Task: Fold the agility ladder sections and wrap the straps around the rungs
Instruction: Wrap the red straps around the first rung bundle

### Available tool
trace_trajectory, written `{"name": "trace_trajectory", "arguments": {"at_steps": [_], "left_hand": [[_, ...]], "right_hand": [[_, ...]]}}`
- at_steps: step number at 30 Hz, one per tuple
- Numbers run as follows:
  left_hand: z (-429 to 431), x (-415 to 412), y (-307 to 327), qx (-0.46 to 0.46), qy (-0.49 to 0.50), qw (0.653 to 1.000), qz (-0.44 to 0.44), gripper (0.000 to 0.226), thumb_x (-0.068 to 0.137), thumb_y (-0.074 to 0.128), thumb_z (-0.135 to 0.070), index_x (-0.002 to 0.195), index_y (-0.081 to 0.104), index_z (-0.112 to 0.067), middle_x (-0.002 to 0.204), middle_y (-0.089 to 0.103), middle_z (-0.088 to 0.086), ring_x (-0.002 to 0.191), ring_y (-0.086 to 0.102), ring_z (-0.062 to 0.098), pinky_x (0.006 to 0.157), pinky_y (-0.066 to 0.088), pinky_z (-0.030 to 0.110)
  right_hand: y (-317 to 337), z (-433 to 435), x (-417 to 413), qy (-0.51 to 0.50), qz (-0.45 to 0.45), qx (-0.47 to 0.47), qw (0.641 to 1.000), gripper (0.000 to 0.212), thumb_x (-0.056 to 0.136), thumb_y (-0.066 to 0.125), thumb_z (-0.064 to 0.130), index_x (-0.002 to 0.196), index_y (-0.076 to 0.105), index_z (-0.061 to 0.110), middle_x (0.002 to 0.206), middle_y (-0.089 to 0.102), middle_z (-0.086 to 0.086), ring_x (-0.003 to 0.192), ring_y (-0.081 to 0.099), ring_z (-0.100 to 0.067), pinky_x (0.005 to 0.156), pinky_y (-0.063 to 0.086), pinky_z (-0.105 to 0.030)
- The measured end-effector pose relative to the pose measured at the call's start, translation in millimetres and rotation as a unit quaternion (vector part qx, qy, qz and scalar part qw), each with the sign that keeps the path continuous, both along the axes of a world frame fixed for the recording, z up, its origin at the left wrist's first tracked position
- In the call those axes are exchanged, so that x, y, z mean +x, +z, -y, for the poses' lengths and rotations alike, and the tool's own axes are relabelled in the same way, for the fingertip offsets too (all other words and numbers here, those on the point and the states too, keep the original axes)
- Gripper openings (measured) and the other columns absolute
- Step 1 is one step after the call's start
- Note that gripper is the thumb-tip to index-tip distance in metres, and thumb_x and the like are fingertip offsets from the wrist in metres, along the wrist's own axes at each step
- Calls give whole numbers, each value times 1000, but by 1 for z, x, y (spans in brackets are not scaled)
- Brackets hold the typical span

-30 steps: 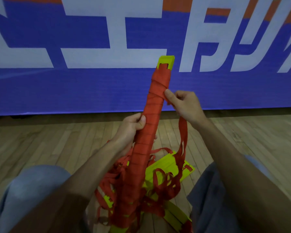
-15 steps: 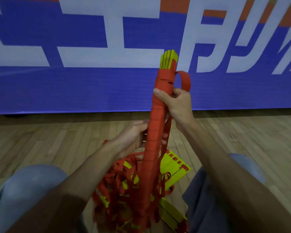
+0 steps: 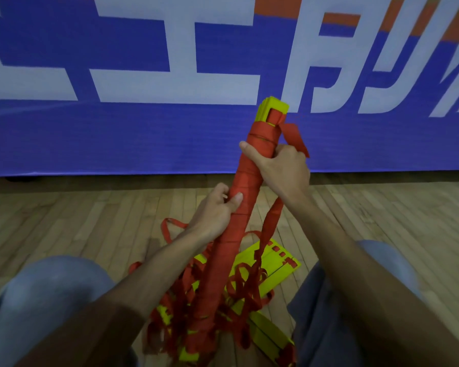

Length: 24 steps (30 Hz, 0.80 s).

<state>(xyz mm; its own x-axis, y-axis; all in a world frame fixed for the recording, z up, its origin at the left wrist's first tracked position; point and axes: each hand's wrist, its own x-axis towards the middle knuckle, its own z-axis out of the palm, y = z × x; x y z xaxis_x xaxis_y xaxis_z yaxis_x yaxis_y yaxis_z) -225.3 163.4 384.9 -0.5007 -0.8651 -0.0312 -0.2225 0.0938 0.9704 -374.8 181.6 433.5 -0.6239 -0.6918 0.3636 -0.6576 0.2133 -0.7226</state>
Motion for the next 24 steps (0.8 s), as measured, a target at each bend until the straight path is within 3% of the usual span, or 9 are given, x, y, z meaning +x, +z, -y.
{"name": "trace_trajectory", "arguments": {"at_steps": [5,8,10,13,16,18,20,24], "left_hand": [[3,4,5,-21,19,1000,2,20,98,51,-38,90,62,-23,86,67,-1,80,65,19,67,55,39],[6,7,14,24,19,998,-62,21,100,49,-31,95,67,-22,92,71,1,89,68,21,77,57,42],[7,12,19,46,-7,994,-94,23,102,46,-25,93,67,-20,83,71,-5,81,67,13,69,56,34],[7,18,23,70,-57,988,-123,29,102,43,-18,82,64,-17,67,67,-10,66,64,7,59,52,25],[6,21,27,109,-117,975,-155,26,100,44,-19,90,66,-9,76,70,2,73,67,17,71,56,36],[4,21,29,135,-150,964,-172,27,93,47,-24,92,65,-4,78,71,10,72,69,25,71,57,39],[0,19,30,161,-175,954,-183,33,89,47,-28,94,64,1,81,70,16,71,71,31,69,58,40],[-3,11,29,165,-198,950,-178,40,95,46,-29,110,63,4,104,67,26,86,70,36,74,58,45]], "right_hand": [[0,-2,3,46,-93,-16,994,54,85,47,72,66,47,21,58,51,5,68,55,-23,63,36,-34],[-1,-2,0,109,-101,-69,987,42,91,51,60,91,64,20,54,51,7,56,53,-11,58,35,-31],[1,-4,0,161,-59,-95,981,36,93,55,51,106,69,20,58,53,10,56,51,-2,58,37,-22],[9,-10,4,266,51,-127,954,17,96,58,34,97,68,21,68,64,9,63,55,2,60,44,-19],[15,-14,7,344,191,-112,913,12,94,58,28,94,63,17,71,69,16,65,62,5,58,46,-11],[16,-17,9,371,278,-114,879,36,89,62,35,110,61,6,90,72,-5,73,70,-6,59,52,-18],[18,-17,10,360,324,-134,864,49,83,66,35,115,59,-1,93,68,-14,73,71,-15,60,55,-25],[16,-13,3,303,357,-154,870,30,74,73,35,87,65,9,73,66,-4,67,65,-19,62,55,-32]]}}
